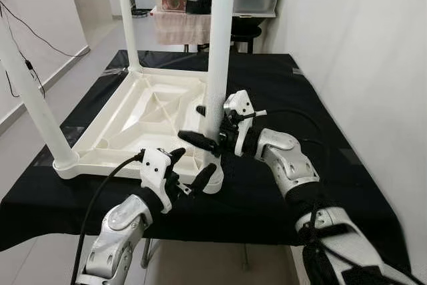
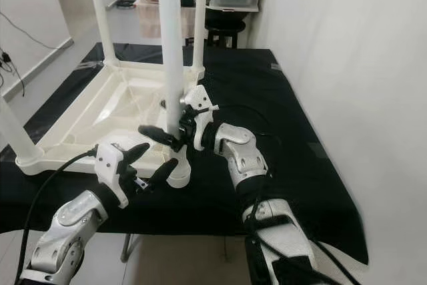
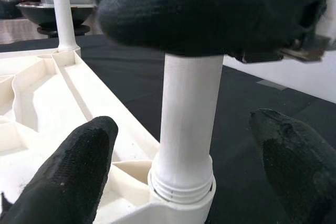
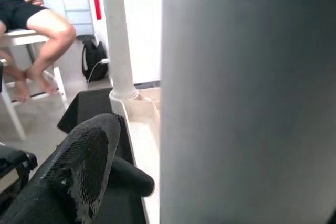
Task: Building children table
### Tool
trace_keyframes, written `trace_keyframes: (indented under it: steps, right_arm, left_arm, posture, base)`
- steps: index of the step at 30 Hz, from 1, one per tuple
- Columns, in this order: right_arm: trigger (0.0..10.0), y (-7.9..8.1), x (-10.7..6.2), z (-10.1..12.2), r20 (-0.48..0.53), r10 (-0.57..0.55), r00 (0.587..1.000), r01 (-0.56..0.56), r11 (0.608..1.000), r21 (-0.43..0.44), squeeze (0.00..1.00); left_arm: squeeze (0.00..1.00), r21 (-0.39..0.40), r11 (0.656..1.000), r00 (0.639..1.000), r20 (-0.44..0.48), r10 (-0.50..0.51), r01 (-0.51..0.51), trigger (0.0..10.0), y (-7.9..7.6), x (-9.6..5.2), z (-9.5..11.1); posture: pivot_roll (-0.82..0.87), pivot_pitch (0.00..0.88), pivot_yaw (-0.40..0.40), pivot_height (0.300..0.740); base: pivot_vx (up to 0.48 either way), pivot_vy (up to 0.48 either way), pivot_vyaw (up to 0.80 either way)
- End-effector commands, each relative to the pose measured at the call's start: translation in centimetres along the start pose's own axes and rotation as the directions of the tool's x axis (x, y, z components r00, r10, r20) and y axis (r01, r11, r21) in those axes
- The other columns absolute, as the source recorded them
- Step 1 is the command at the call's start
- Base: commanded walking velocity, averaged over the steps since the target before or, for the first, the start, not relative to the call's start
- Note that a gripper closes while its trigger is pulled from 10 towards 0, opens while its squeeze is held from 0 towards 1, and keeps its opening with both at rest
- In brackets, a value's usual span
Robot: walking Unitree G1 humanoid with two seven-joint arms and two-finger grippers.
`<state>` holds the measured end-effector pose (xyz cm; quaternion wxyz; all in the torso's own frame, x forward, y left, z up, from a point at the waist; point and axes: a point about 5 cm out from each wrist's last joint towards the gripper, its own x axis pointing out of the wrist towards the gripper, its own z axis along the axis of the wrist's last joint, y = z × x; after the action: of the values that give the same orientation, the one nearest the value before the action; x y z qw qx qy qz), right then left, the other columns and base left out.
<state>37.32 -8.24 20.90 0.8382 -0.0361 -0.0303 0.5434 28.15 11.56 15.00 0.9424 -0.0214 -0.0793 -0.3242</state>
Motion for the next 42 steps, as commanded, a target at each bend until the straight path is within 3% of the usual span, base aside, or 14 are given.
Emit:
trace_keyframes:
  steps: [1,2,4,5,12,19,21,25,36,37,39,40,41,42]
  right_arm:
    - [10.0,0.0,0.2,0.3,0.01,0.021,1.0,-0.021,1.0,-0.003,0.0]
    - [7.8,-0.2,0.2,0.4,0.01,0.024,1.0,-0.024,1.0,0.009,0.0]
    - [7.8,-0.2,0.2,0.4,0.01,0.024,1.0,-0.024,1.0,0.009,0.0]
    - [0.0,-0.3,0.1,0.5,0.01,0.032,0.999,-0.032,0.999,0.019,0.0]
    - [0.0,-0.3,0.0,0.1,-0.004,0.06,0.998,-0.06,0.998,0.018,0.0]
    - [0.0,-1.1,-1.0,-1.2,-0.041,-0.173,0.984,0.173,0.985,0.004,0.0]
    - [0.0,1.3,0.0,-5.2,-0.072,-0.595,0.8,0.596,0.778,0.196,0.0]
    - [0.0,4.1,1.2,-4.7,0.002,-0.591,0.807,0.59,0.806,0.048,0.0]
    - [0.0,4.4,2.1,-5.2,-0.051,-0.518,0.854,0.52,0.854,0.034,0.0]
    - [5.1,4.4,2.0,-5.2,-0.064,-0.54,0.839,0.543,0.838,0.052,0.0]
    - [5.1,4.4,2.0,-5.2,-0.064,-0.54,0.839,0.543,0.838,0.052,0.0]
    - [10.0,4.3,1.9,-5.0,-0.06,-0.553,0.831,0.556,0.827,0.087,0.53]
    - [10.0,4.4,1.9,-4.7,-0.054,-0.538,0.841,0.54,0.833,0.118,1.0]
    - [10.0,4.4,1.9,-4.7,-0.054,-0.538,0.841,0.54,0.833,0.118,1.0]
  left_arm:
    - [0.0,-0.001,1.0,1.0,-0.008,0.001,-0.001,10.0,0.1,-0.1,-0.2]
    - [0.0,-0.001,1.0,1.0,-0.008,0.001,-0.001,10.0,0.1,-0.1,-0.2]
    - [0.0,-0.001,1.0,1.0,-0.008,0.001,-0.001,10.0,0.1,-0.1,-0.2]
    - [0.0,-0.002,1.0,1.0,-0.007,0.002,-0.002,10.0,0.1,-0.1,-0.2]
    - [0.0,-0.004,1.0,1.0,-0.007,0.001,-0.001,10.0,0.0,-0.1,-0.2]
    - [0.0,-0.008,1.0,1.0,-0.009,0.001,-0.002,10.0,0.1,-0.2,-0.2]
    - [0.0,-0.008,1.0,1.0,-0.01,0.001,-0.001,10.0,0.2,-0.2,-0.3]
    - [0.0,-0.003,1.0,1.0,-0.015,-0.003,0.003,10.0,0.2,-0.2,-0.3]
    - [0.0,-0.002,1.0,1.0,-0.014,0.005,-0.005,10.0,0.3,-0.1,-0.5]
    - [0.0,-0.002,1.0,1.0,-0.013,0.008,-0.008,10.0,0.3,-0.2,-0.4]
    - [0.0,-0.002,1.0,1.0,-0.013,0.008,-0.008,10.0,0.3,-0.2,-0.4]
    - [0.0,-0.004,1.0,1.0,-0.013,0.007,-0.007,10.0,0.3,-0.2,-0.4]
    - [0.0,-0.004,1.0,1.0,-0.016,0.003,-0.003,10.0,0.3,-0.2,-0.4]
    - [0.0,-0.004,1.0,1.0,-0.016,0.003,-0.003,10.0,0.3,-0.2,-0.4]
  posture:
    - [-0.04,0.0,-0.05,0.74]
    - [-0.04,0.0,-0.054,0.74]
    - [-0.04,0.0,-0.054,0.74]
    - [-0.04,0.0,-0.054,0.74]
    - [-0.04,0.0,-0.049,0.74]
    - [-0.05,0.0,-0.059,0.74]
    - [-0.06,0.0,-0.06,0.74]
    - [-0.06,0.0,-0.047,0.74]
    - [-0.05,0.0,-0.06,0.74]
    - [-0.05,0.0,-0.054,0.74]
    - [-0.05,0.0,-0.054,0.74]
    - [-0.05,0.0,-0.054,0.74]
    - [-0.05,0.0,-0.041,0.74]
    - [-0.05,0.0,-0.041,0.74]
  base:
    - [0.0,0.0,0.0]
    - [0.0,0.0,0.0]
    - [0.0,0.0,0.0]
    - [0.0,0.0,0.0]
    - [0.0,0.0,0.0]
    - [0.0,0.0,0.0]
    - [0.0,0.0,0.0]
    - [0.0,0.0,0.0]
    - [0.0,0.0,0.0]
    - [0.0,0.0,0.0]
    - [0.0,0.0,0.0]
    - [0.0,0.0,0.0]
    - [0.0,0.0,0.0]
    - [0.0,0.0,0.0]
